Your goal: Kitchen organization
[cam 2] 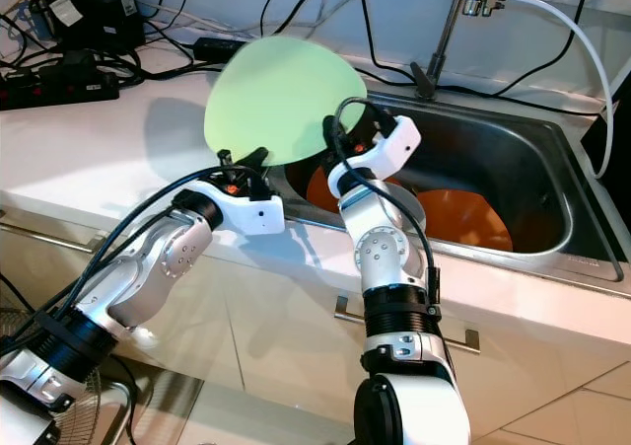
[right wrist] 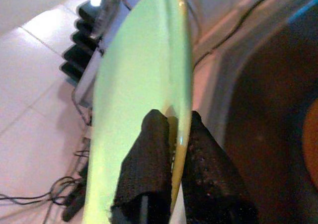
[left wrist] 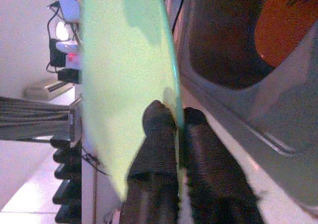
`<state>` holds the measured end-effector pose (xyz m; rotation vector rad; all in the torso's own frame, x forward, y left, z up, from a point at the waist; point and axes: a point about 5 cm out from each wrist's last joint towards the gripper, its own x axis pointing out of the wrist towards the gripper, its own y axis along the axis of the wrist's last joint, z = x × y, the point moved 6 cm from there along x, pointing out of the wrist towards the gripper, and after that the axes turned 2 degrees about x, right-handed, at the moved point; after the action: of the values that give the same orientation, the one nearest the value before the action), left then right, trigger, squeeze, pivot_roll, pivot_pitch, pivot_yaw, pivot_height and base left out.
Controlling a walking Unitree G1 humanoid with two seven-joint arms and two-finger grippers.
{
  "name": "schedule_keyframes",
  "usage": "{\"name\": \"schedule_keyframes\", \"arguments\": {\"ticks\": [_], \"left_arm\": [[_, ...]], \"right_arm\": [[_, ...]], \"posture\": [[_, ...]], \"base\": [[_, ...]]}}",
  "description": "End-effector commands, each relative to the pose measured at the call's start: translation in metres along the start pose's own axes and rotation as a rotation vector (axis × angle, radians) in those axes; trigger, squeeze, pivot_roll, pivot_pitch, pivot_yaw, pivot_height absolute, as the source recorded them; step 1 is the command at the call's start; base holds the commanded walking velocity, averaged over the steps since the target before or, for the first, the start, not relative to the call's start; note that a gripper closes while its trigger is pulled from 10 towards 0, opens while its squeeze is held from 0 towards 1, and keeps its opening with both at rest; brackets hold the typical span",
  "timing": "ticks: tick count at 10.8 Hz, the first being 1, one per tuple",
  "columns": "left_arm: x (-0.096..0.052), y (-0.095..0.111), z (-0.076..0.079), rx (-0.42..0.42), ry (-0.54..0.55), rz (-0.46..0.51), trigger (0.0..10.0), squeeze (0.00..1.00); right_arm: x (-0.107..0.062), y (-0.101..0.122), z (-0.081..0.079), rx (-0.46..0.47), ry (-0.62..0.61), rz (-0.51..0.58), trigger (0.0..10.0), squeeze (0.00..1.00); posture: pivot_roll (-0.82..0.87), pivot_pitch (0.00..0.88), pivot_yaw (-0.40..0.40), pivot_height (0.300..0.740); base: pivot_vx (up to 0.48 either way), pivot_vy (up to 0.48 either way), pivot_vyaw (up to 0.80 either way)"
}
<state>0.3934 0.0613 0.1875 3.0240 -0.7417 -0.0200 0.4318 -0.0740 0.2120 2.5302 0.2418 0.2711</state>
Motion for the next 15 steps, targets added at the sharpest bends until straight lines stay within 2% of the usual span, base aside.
{"name": "schedule_keyframes", "arguments": {"ticks": [1,3,4,5,6,7,8,9,10,11,12,14,15], "left_arm": [[0.001,0.006,-0.012,0.005,0.038,0.027,10.0,1.00],[0.001,0.008,-0.011,0.005,0.039,0.032,10.0,1.00],[0.000,0.009,-0.011,-0.001,0.039,0.036,10.0,1.00],[0.000,0.010,-0.010,-0.019,0.036,0.039,10.0,0.66],[0.000,0.012,-0.010,-0.037,0.036,0.044,10.0,0.00],[-0.001,0.013,-0.010,-0.048,0.038,0.049,10.0,0.00],[-0.002,0.012,-0.007,-0.113,0.029,0.046,10.0,0.00],[-0.003,0.011,-0.005,-0.188,0.021,0.043,10.0,0.00],[-0.004,0.014,-0.006,-0.434,0.032,0.056,10.0,0.00],[-0.007,0.014,-0.004,-0.599,0.027,0.046,10.0,0.00],[-0.011,0.015,0.006,-0.777,-0.022,0.036,10.0,0.00],[-0.018,0.020,0.019,-1.223,-0.086,0.031,10.0,0.00],[-0.019,0.021,0.022,-1.311,-0.099,0.027,10.0,0.00]], "right_arm": [[0.008,-0.016,-0.034,0.051,0.070,-0.025,0.0,0.00],[0.010,-0.005,-0.031,0.117,0.047,0.017,0.0,0.00],[0.012,0.013,-0.023,0.172,0.005,0.090,0.0,0.00],[0.014,0.027,-0.016,0.195,-0.026,0.141,0.0,0.00],[0.015,0.049,-0.002,0.222,-0.082,0.218,0.0,0.00],[0.014,0.063,0.009,0.249,-0.122,0.269,0.0,0.00],[0.011,0.082,0.027,0.202,-0.196,0.334,0.0,0.00],[0.009,0.090,0.035,0.146,-0.231,0.362,0.0,0.00],[0.005,0.103,0.043,0.014,-0.274,0.402,6.1,0.00],[0.002,0.114,0.043,-0.108,-0.279,0.434,10.0,0.00],[0.000,0.121,0.043,-0.211,-0.285,0.450,10.0,0.00],[0.000,0.126,0.041,-0.491,-0.294,0.445,10.0,0.00],[0.002,0.121,0.043,-0.579,-0.298,0.415,10.0,0.00]], "posture": [[0.25,0.011,-0.054,0.740],[0.25,0.006,-0.055,0.740],[0.25,0.006,-0.055,0.740],[0.26,0.010,-0.054,0.740],[0.26,0.013,-0.055,0.740],[0.26,0.016,-0.056,0.740],[0.26,0.018,-0.057,0.740],[0.26,0.019,-0.057,0.740],[0.27,0.023,-0.056,0.740],[0.27,0.025,-0.055,0.740],[0.26,0.030,-0.054,0.740],[0.26,0.035,-0.054,0.740],[0.27,0.036,-0.055,0.740]], "base": [[0.000,0.000,0.00],[0.000,0.000,0.00],[0.000,0.000,0.00],[0.000,0.000,0.00],[0.000,0.000,0.00],[0.000,0.000,0.00],[0.000,0.000,0.00],[0.000,0.000,0.00],[0.000,0.000,0.00],[0.000,0.000,0.00],[0.000,0.000,0.00],[0.000,0.000,0.00],[0.000,0.000,0.00]]}}
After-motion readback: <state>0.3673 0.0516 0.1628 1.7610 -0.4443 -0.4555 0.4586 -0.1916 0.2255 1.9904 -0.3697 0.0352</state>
